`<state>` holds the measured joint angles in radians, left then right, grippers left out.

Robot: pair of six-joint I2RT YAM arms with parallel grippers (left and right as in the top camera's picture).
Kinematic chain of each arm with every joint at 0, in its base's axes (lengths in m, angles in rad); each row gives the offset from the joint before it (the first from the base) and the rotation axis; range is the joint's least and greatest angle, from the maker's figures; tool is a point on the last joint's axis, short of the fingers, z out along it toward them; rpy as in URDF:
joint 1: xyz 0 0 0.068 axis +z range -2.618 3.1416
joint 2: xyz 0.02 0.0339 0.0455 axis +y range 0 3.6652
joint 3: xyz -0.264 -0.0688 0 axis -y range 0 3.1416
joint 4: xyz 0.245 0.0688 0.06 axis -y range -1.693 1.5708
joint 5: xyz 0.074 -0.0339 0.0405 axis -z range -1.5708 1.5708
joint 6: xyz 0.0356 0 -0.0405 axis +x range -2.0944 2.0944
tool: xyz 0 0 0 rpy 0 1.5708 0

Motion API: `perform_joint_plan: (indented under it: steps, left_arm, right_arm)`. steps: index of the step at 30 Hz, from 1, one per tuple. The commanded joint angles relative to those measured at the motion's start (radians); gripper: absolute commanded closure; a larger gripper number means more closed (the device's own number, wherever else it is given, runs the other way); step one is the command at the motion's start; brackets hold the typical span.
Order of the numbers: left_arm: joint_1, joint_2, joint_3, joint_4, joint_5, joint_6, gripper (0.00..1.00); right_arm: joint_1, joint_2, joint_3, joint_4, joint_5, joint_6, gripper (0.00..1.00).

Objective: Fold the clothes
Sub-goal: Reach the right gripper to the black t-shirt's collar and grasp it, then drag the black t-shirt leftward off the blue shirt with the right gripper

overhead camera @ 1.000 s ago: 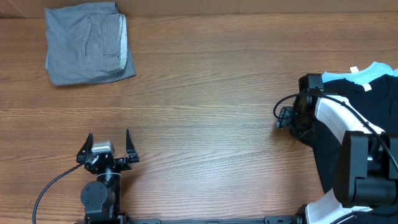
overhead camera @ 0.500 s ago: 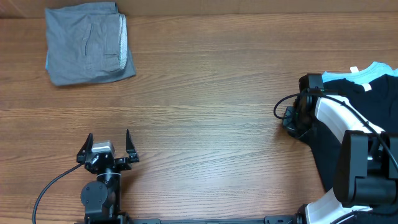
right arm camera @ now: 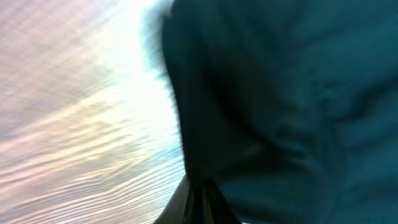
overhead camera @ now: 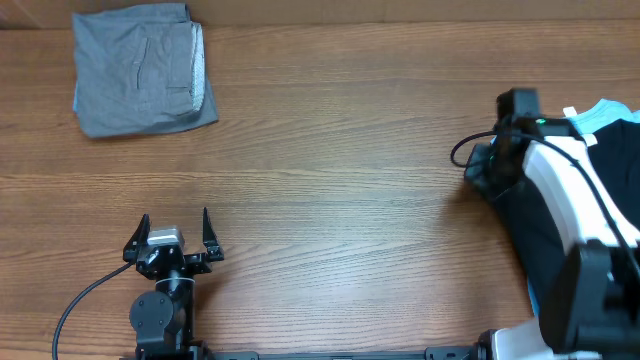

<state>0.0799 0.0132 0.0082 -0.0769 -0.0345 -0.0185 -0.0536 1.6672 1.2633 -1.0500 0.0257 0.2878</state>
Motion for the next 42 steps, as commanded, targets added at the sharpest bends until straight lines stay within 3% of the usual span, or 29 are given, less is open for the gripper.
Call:
perform_joint_plan:
  steps: [1, 16, 21, 29, 36, 42]
  left_arm:
    - [-0.002, -0.009, -0.003, 0.002, -0.002, 0.019, 0.0]
    - [-0.002, -0.009, -0.003, 0.002, -0.002, 0.019, 0.0]
    - [-0.002, -0.009, -0.003, 0.002, -0.001, 0.019, 0.0]
    - [-0.002, -0.009, -0.003, 0.002, -0.002, 0.019, 0.0]
    - [-0.002, -0.009, -0.003, 0.003, -0.002, 0.019, 0.0]
    - [-0.002, -0.009, -0.003, 0.002, -0.002, 0.019, 0.0]
  right_arm:
    - [-0.003, -0.109, 0.117, -0.027, -0.012, 0.009, 0.96]
    - [-0.003, -0.209, 0.67, -0.319, 0.032, 0.009, 0.96]
    - [0.013, -0.209, 0.83, -0.344, -0.018, 0.009, 0.96]
    - [0.161, -0.155, 0.852, -0.189, -0.228, 0.09, 0.96]
    - [0.469, 0.082, 0.852, 0.021, -0.26, 0.208, 0.96]
    - [0.675, 0.313, 0.852, 0.129, -0.444, 0.24, 0.96]
